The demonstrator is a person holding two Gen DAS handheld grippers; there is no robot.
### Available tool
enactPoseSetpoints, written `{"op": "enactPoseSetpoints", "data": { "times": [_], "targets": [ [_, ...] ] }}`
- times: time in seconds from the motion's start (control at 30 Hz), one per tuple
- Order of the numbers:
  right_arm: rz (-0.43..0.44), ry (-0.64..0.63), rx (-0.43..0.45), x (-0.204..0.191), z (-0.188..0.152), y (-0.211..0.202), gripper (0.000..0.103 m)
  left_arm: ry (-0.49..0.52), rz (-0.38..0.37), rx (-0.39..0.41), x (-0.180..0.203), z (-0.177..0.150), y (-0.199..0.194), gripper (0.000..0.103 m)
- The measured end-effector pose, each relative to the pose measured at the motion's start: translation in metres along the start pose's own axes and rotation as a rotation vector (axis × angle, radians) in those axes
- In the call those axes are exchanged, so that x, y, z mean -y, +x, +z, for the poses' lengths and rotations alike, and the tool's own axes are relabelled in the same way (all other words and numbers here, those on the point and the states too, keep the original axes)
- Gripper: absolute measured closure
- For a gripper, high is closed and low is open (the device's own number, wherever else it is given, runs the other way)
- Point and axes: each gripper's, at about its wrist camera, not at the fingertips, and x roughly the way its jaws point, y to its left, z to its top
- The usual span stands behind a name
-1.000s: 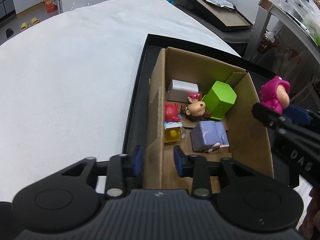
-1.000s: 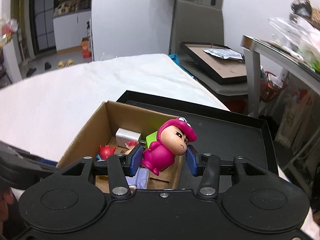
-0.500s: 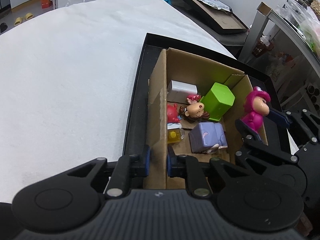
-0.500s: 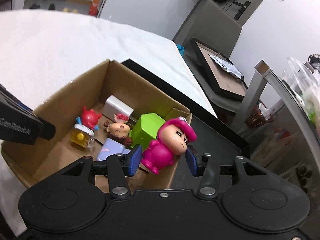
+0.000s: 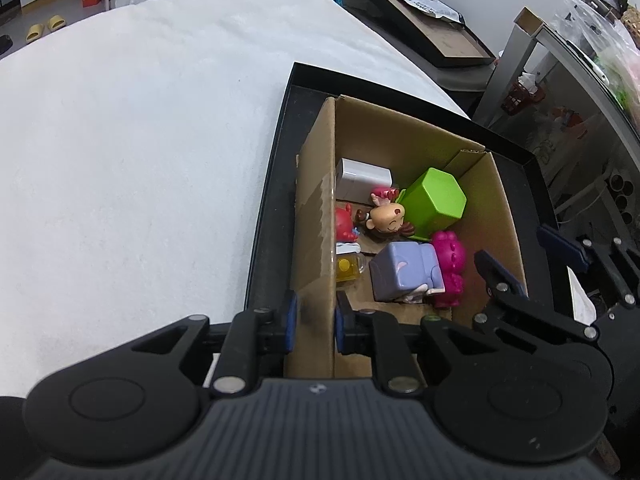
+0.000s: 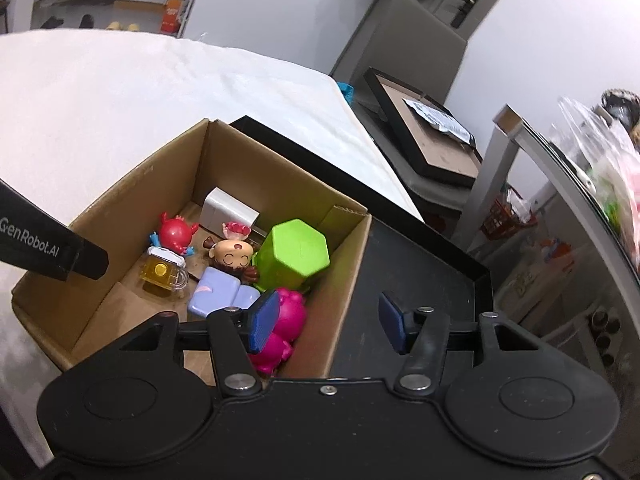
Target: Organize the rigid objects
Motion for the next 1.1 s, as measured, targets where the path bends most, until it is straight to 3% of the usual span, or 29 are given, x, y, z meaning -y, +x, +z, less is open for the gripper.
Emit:
{"op": "enactPoseSetpoints", "data": {
  "times": [0.17, 0.4, 0.67, 0.83, 1.1],
  "targets": [
    [0.025, 0.086, 0.011, 0.012, -0.002, -0.013, 0.047, 0.002, 0.012, -0.002, 0.004, 0.0, -0.009, 0.084],
    [0.066, 0.238, 0.031, 0.034, -0.007, -0.035, 0.029, 0.01, 0.024, 0.004, 0.008, -0.003, -0.027, 0.08],
    [0.092, 0.361, 0.053, 0.056, -0.013, -0.06, 0.023, 0.043, 0.047, 0.033, 0.017, -0.009, -0.055, 0.053],
    [0.104, 0.425, 0.061, 0.068, -0.018, -0.075, 0.02, 0.066, 0.046, 0.053, 0.025, -0.012, -0.073, 0.045],
    [0.116, 0.498, 0.066, 0.085, -0.022, -0.102, 0.008, 0.106, 0.032, 0.09, 0.037, -0.022, -0.101, 0.031]
  ]
}}
